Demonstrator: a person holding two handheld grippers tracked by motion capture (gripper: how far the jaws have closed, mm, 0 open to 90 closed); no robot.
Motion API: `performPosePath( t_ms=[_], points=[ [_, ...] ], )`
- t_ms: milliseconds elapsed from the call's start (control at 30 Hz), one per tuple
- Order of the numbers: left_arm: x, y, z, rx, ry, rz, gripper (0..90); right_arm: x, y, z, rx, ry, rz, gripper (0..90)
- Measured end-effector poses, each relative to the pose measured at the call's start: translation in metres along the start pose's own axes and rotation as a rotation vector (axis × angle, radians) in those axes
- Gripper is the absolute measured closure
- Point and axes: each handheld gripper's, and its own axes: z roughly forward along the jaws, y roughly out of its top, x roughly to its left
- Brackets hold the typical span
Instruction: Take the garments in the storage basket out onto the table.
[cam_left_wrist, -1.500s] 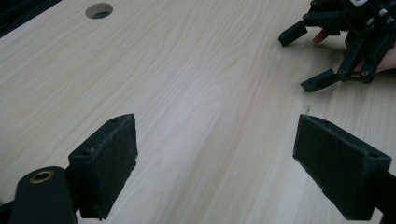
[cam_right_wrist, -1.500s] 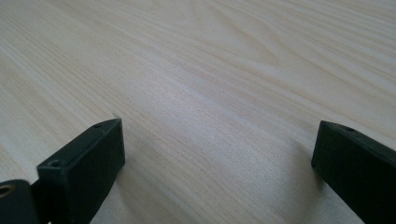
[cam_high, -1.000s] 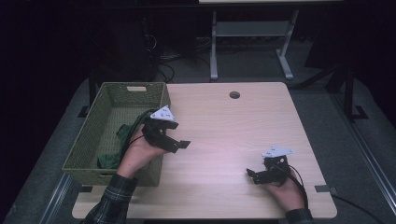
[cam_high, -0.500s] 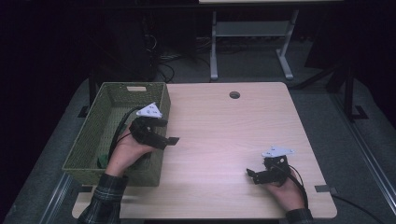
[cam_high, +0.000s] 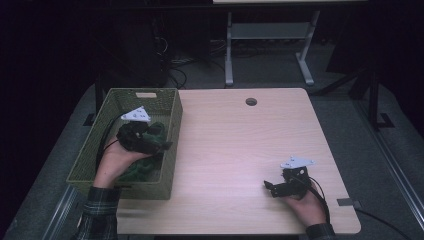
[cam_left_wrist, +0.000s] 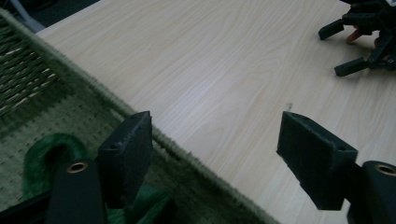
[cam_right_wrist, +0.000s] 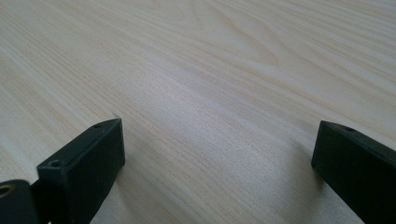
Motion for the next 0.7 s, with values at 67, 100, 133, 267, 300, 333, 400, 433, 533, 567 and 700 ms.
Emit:
performPosePath(
  t_ms=[67,100,133,267,300,333,400,433,533,567,700],
  points=[
    [0.004,-0.003,-0.004,0.004,0.009,-0.005,30.7,0.000,0.000,0.000,0.000,0.000,0.000,2.3],
    [0.006,-0.004,-0.005,0.008,0.016,-0.007,31.0,0.000,0.000,0.000,0.000,0.000,0.001,2.3],
    [0.008,-0.006,-0.007,0.012,0.028,-0.008,31.5,0.000,0.000,0.000,0.000,0.000,0.000,2.3],
    [0.016,-0.013,-0.013,0.019,0.042,-0.023,35.0,0.000,0.000,0.000,0.000,0.000,0.000,2.3],
    [0.018,-0.015,-0.014,0.025,0.053,-0.025,35.0,0.000,0.000,0.000,0.000,0.000,-0.001,2.3],
    [0.019,-0.016,-0.015,0.032,0.061,-0.027,35.3,0.000,0.000,0.000,0.000,0.000,0.001,2.3],
    [0.021,-0.018,-0.016,0.040,0.067,-0.034,36.1,0.000,0.000,0.000,0.000,0.000,0.000,2.3],
    [0.024,-0.021,-0.018,0.046,0.072,-0.036,37.5,0.000,0.000,0.000,0.001,0.000,0.000,2.3],
    [0.027,-0.025,-0.020,0.051,0.074,-0.044,39.7,0.000,0.000,0.000,0.001,0.000,0.001,2.3],
    [0.028,-0.026,-0.021,0.058,0.076,-0.045,40.7,0.000,0.000,0.000,0.000,0.000,0.000,2.3],
    [0.033,-0.033,-0.023,0.076,0.096,-0.061,42.0,0.000,0.000,0.000,0.001,0.000,0.001,2.3]
  ],
)
